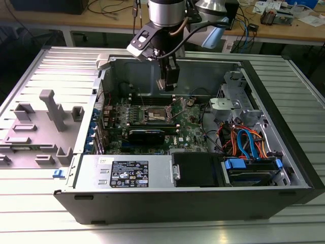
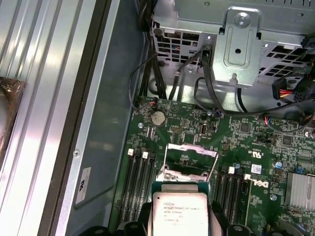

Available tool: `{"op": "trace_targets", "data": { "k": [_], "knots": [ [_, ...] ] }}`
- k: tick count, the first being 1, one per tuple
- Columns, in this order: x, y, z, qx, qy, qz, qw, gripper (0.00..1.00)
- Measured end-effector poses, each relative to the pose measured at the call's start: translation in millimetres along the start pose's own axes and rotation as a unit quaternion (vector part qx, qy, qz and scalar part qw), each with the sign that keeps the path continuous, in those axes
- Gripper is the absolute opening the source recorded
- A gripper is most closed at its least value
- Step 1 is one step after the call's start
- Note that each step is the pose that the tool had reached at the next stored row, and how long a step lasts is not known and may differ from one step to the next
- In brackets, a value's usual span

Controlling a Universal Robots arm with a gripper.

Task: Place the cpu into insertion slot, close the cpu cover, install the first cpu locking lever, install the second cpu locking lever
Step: 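Place the cpu into insertion slot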

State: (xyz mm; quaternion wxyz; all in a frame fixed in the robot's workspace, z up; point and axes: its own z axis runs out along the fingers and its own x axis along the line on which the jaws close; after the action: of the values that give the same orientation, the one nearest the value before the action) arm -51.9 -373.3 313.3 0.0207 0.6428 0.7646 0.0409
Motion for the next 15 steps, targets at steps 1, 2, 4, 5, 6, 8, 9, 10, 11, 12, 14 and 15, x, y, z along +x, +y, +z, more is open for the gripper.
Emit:
{"op": "trace_targets", "data": {
  "k": [1,2,4,5,6,8,9,10,11,12,14,15],
  "knots": [
    [0.0,-0.1,0.7,-0.0001,0.0,0.001,1.0,0.54],
    [0.0,-0.3,1.2,-0.0001,0.0,0.001,1.0,0.54],
    [-0.1,-0.5,2.4,0.0,-0.0001,0.001,1.0,0.54],
    [0.0,-1.1,2.6,0.0001,-0.0003,0.002,1.0,0.54],
    [0.1,-1.8,3.0,-0.0001,-0.0004,0.005,1.0,0.54],
    [0.3,-2.8,3.8,-0.0003,-0.0012,0.014,0.9999,0.54],
    [0.3,-2.8,4.1,-0.0003,-0.0018,0.02,0.9998,0.54],
    [0.3,-3.0,4.6,-0.0005,-0.0024,0.027,0.9996,0.54],
    [0.3,-3.1,5.0,-0.0006,-0.0029,0.033,0.9995,0.54],
    [0.3,-3.3,5.6,-0.0006,-0.0035,0.039,0.9992,0.54],
    [0.3,-3.6,6.5,-0.0008,-0.0045,0.051,0.9987,0.54],
    [0.3,-3.8,6.8,-0.0008,-0.005,0.056,0.9984,0.54]
  ]
}}
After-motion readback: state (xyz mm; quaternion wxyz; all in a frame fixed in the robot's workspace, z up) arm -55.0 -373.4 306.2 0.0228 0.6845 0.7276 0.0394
